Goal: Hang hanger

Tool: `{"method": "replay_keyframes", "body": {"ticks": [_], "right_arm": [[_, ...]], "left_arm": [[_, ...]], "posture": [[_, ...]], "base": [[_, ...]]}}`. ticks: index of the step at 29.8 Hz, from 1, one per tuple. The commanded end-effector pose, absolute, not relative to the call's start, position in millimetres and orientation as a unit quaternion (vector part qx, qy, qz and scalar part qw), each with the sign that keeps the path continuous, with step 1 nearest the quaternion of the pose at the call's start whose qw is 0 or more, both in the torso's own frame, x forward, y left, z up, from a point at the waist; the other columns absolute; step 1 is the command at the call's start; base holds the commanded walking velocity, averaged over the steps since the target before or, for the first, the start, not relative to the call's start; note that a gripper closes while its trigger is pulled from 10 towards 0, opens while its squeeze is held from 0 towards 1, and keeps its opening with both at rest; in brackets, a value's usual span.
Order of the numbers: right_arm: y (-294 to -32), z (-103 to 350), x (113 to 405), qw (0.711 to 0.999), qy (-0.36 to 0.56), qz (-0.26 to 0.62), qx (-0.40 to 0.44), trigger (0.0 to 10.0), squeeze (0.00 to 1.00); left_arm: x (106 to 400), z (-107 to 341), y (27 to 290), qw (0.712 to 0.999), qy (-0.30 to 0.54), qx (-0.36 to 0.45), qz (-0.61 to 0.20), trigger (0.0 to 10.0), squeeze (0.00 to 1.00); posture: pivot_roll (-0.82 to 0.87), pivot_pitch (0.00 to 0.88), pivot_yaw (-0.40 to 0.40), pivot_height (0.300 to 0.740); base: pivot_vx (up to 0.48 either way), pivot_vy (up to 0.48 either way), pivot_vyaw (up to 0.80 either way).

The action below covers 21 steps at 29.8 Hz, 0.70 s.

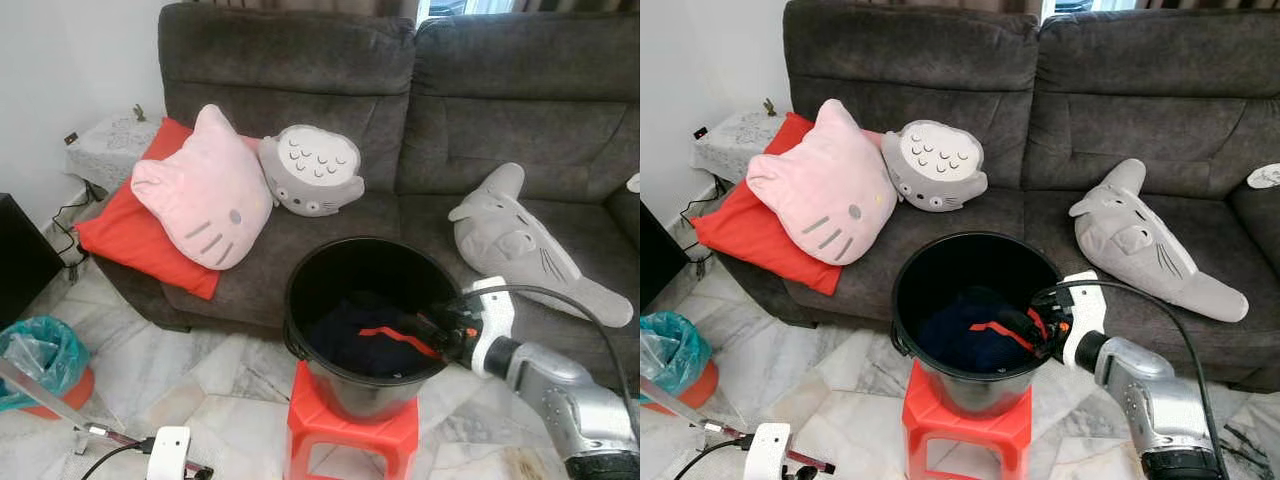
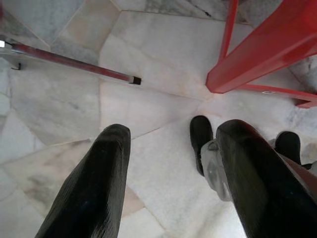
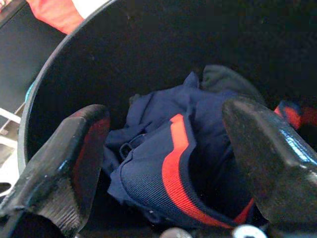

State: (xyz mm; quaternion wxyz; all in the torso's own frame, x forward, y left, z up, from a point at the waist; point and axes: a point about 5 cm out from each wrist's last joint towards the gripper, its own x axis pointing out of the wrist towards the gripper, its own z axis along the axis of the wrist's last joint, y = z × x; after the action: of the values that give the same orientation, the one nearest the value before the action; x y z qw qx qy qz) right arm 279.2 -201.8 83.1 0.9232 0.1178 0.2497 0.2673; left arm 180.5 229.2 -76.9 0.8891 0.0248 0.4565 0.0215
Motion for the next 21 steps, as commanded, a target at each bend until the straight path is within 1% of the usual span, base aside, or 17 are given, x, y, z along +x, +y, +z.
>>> {"method": "replay_keyframes", "body": {"ticks": [1,11,18,19,21], "right_arm": [[-201,84,281,0.922,0.249,0.264,0.131,10.0,0.0],[-192,84,283,0.914,0.265,0.267,0.153,10.0,0.0],[-188,83,282,0.913,0.273,0.264,0.148,10.0,0.0],[-188,83,282,0.914,0.273,0.264,0.142,10.0,0.0],[-191,82,283,0.925,0.262,0.257,0.095,10.0,0.0]], "left_arm": [[181,-76,233,0.887,0.461,0.027,0.024,10.0,0.0],[194,-70,233,0.891,0.452,0.026,0.022,10.0,0.0],[206,-66,222,0.897,0.442,0.025,0.013,10.0,0.0],[207,-67,219,0.897,0.441,0.024,0.012,10.0,0.0],[208,-67,213,0.897,0.441,0.024,0.008,10.0,0.0]], "posture": [[-0.08,0.006,0.059,0.74],[-0.08,0.011,0.056,0.74],[-0.08,0.017,0.057,0.74],[-0.08,0.016,0.058,0.74],[-0.08,0.013,0.058,0.74]], "base": [[0.0,0.0,0.0],[0.0,0.0,0.0],[0.0,0.0,0.0],[0.0,0.0,0.0],[0.0,0.0,0.0]]}}
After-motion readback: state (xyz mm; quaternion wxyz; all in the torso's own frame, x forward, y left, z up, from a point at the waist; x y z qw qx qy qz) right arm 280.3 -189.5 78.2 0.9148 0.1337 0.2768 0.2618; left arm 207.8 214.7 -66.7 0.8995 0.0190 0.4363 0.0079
